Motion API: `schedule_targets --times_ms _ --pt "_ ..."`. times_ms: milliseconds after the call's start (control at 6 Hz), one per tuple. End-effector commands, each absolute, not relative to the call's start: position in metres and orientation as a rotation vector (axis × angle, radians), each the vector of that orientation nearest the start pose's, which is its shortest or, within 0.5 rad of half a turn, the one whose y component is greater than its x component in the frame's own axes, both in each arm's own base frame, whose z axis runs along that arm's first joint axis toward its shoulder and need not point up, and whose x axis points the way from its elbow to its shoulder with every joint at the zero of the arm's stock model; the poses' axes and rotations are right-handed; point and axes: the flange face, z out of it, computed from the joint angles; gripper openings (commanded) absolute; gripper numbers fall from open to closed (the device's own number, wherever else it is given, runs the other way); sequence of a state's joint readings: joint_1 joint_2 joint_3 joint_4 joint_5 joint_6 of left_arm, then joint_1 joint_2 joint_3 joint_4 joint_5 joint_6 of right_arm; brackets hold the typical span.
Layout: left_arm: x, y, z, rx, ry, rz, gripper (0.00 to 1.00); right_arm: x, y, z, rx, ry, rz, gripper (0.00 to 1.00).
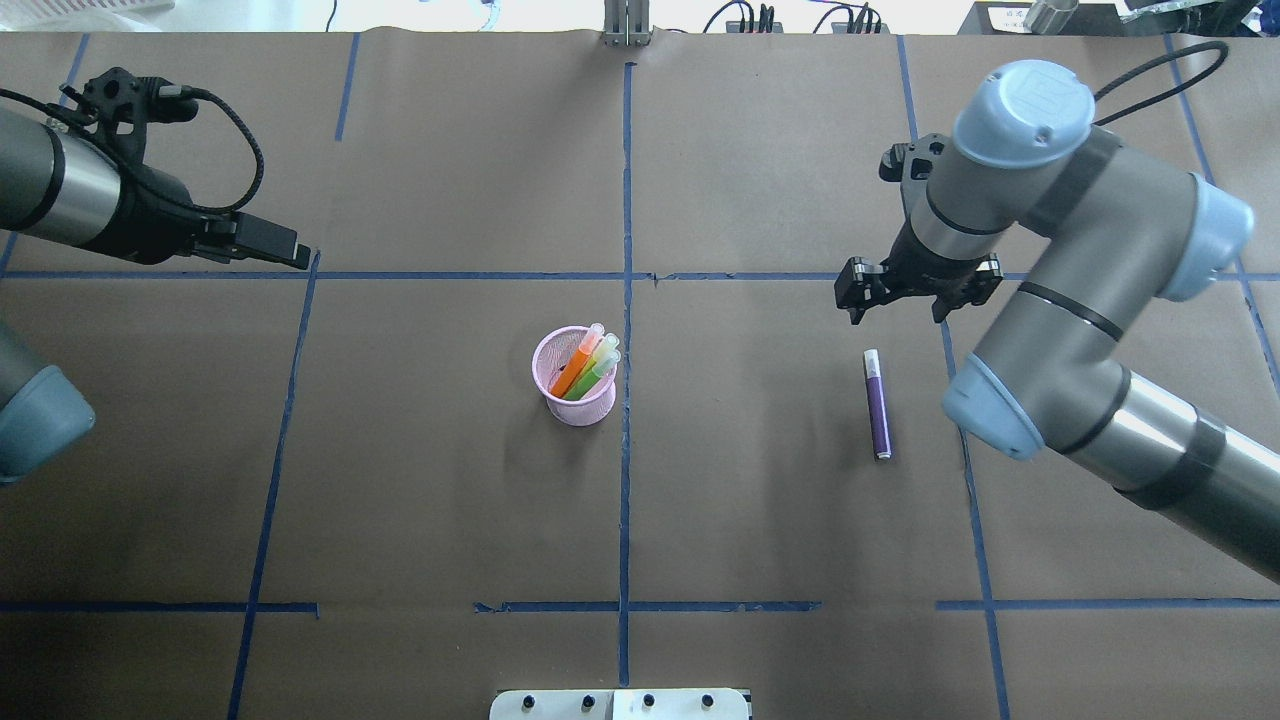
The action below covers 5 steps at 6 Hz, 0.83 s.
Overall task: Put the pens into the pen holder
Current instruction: 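Lower the right gripper onto the purple marker and grasp it while the left arm withdraws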
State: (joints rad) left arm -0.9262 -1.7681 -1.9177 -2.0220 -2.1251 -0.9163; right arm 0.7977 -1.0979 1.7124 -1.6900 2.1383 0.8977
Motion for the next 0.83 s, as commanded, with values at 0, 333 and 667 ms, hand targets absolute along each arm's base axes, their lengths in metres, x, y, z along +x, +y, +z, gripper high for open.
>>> schedule_targets --times_ms 0,333,667 --pt "0.259 -0.481 0.343 0.332 1.031 0.027 1.0 -0.409 -0.537 0.375 -0.249 -0.769 -0.09 0.9" --pt "0.258 -0.481 0.344 0.333 1.029 0.022 1.0 -0.423 -0.532 0.403 -0.306 -0.744 -0.095 0.7" --pt "0.257 -0.481 0.343 0.333 1.03 0.021 1.0 -0.439 -0.515 0.408 -0.327 -0.738 -0.123 0.64"
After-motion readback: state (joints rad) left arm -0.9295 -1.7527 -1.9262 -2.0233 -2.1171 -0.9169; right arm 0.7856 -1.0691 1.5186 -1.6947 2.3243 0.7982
